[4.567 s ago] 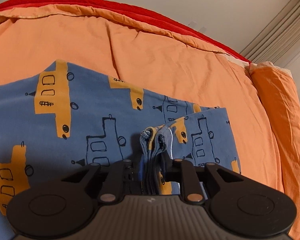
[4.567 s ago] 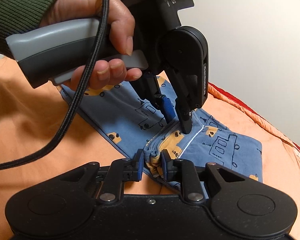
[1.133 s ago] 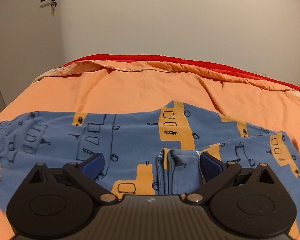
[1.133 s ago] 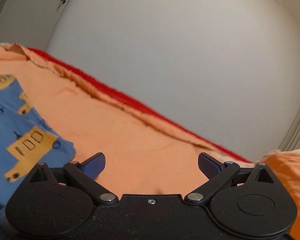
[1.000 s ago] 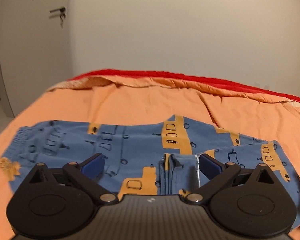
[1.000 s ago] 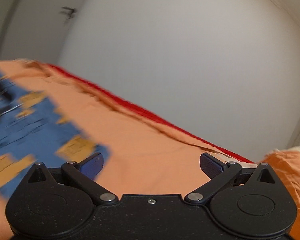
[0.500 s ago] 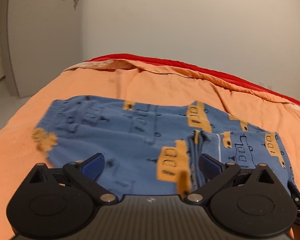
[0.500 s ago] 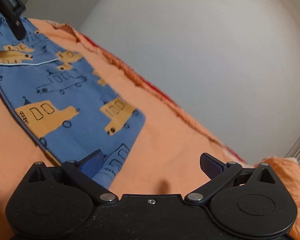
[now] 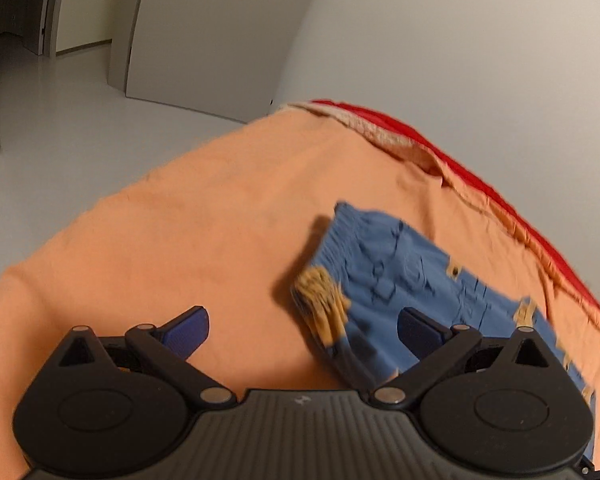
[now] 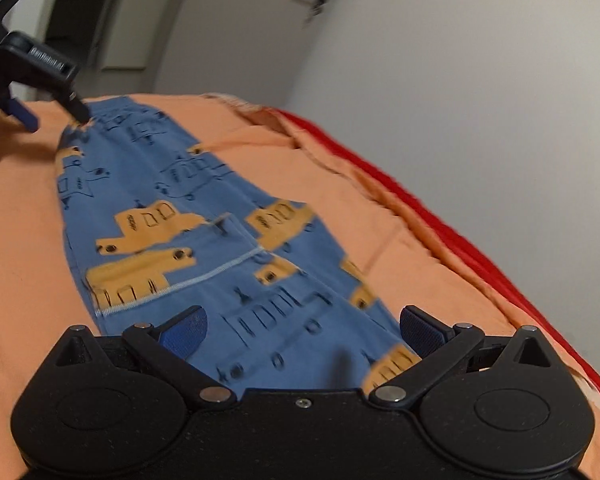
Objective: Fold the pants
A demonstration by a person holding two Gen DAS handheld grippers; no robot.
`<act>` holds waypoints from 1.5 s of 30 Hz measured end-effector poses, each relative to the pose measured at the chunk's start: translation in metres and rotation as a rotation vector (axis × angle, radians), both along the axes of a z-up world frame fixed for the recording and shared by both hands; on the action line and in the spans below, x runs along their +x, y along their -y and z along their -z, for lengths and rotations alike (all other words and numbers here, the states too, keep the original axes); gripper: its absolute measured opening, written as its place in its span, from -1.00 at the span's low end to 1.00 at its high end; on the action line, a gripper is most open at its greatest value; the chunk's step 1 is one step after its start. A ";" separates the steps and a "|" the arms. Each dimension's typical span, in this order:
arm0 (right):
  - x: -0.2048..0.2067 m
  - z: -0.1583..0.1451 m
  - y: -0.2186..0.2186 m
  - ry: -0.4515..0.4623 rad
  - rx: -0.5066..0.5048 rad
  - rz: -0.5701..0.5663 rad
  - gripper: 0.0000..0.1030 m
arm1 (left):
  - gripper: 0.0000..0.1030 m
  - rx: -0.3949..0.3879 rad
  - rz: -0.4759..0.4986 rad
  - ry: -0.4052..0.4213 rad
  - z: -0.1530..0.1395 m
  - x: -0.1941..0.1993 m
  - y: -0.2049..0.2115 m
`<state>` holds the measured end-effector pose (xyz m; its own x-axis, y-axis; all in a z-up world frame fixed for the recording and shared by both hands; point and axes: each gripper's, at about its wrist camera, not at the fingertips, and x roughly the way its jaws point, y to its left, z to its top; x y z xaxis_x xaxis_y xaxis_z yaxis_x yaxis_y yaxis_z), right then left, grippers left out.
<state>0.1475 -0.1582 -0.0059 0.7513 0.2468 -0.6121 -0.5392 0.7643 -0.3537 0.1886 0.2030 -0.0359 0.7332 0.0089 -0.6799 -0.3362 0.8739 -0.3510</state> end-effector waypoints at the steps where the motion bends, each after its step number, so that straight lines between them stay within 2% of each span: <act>1: 0.013 -0.006 -0.007 -0.030 -0.014 -0.026 0.99 | 0.99 0.005 -0.002 0.013 0.001 -0.001 -0.003; 6: 0.096 -0.040 -0.050 -0.201 -0.101 -0.135 0.98 | 0.99 0.000 0.014 0.014 0.010 -0.001 -0.012; 8: 0.125 -0.048 -0.071 -0.264 -0.110 -0.223 0.98 | 0.99 -0.019 0.030 0.043 0.007 -0.001 -0.013; 10: 0.144 -0.052 -0.094 -0.287 -0.117 -0.324 0.95 | 0.99 -0.048 0.047 0.061 0.006 -0.002 -0.014; 13: 0.162 -0.044 -0.131 -0.298 -0.071 -0.419 0.67 | 0.99 -0.068 0.053 0.082 0.003 -0.004 -0.016; 14: 0.167 -0.040 -0.144 -0.310 -0.044 -0.441 0.48 | 0.99 -0.072 0.051 0.091 0.002 -0.005 -0.018; 15: 0.172 -0.035 -0.155 -0.326 -0.009 -0.463 0.39 | 0.99 -0.076 0.049 0.096 0.002 -0.005 -0.019; 17: 0.181 -0.024 -0.176 -0.378 0.047 -0.499 0.32 | 0.99 -0.089 0.040 0.096 0.004 -0.006 -0.024; 19: 0.185 -0.012 -0.193 -0.436 0.029 -0.544 0.09 | 0.99 -0.120 0.037 0.105 0.007 -0.007 -0.030; 20: 0.186 -0.006 -0.199 -0.454 0.009 -0.561 -0.19 | 0.99 -0.146 0.035 0.114 0.008 -0.007 -0.033; 21: 0.187 -0.002 -0.201 -0.468 -0.002 -0.575 -0.29 | 0.99 -0.172 0.031 0.122 0.009 -0.007 -0.037; 22: 0.189 0.003 -0.202 -0.472 0.004 -0.575 -0.32 | 0.97 -0.194 0.032 0.135 0.009 -0.008 -0.038; 24: 0.195 0.008 -0.199 -0.467 0.041 -0.552 -0.60 | 0.94 -0.218 0.051 0.163 0.009 -0.008 -0.038; 26: 0.203 0.012 -0.194 -0.468 0.076 -0.512 -0.62 | 0.88 -0.232 0.086 0.176 0.010 -0.006 -0.035; 27: 0.206 0.013 -0.191 -0.470 0.094 -0.492 -0.73 | 0.86 -0.240 0.103 0.172 0.012 -0.004 -0.034; 29: 0.207 0.018 -0.188 -0.462 0.105 -0.467 -0.74 | 0.68 -0.264 0.123 0.142 0.019 0.000 -0.033; 31: 0.206 0.022 -0.189 -0.455 0.116 -0.460 -0.74 | 0.67 -0.309 0.122 0.111 0.027 0.006 -0.035; 36: 0.206 0.023 -0.182 -0.450 0.132 -0.449 -0.75 | 0.59 -0.381 0.099 0.121 0.035 0.010 -0.043; 39: 0.204 0.024 -0.183 -0.443 0.137 -0.440 -0.75 | 0.27 -0.412 0.099 0.116 0.040 0.015 -0.043; 40: 0.203 0.023 -0.182 -0.440 0.137 -0.438 -0.74 | 0.09 -0.431 0.103 0.114 0.041 0.017 -0.043; 42: 0.202 0.023 -0.183 -0.439 0.137 -0.434 -0.74 | -0.03 -0.460 0.098 0.103 0.046 0.020 -0.043; 44: 0.203 0.023 -0.185 -0.438 0.134 -0.433 -0.74 | -0.31 -0.461 0.082 0.098 0.049 0.021 -0.044; 45: 0.203 0.023 -0.185 -0.437 0.132 -0.432 -0.74 | -0.38 -0.457 0.074 0.090 0.049 0.021 -0.044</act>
<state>0.3504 0.0269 -0.0294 0.2538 0.5671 -0.7835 -0.8828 0.4669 0.0519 0.2099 0.2473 -0.0854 0.7765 -0.3314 -0.5359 -0.2293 0.6435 -0.7303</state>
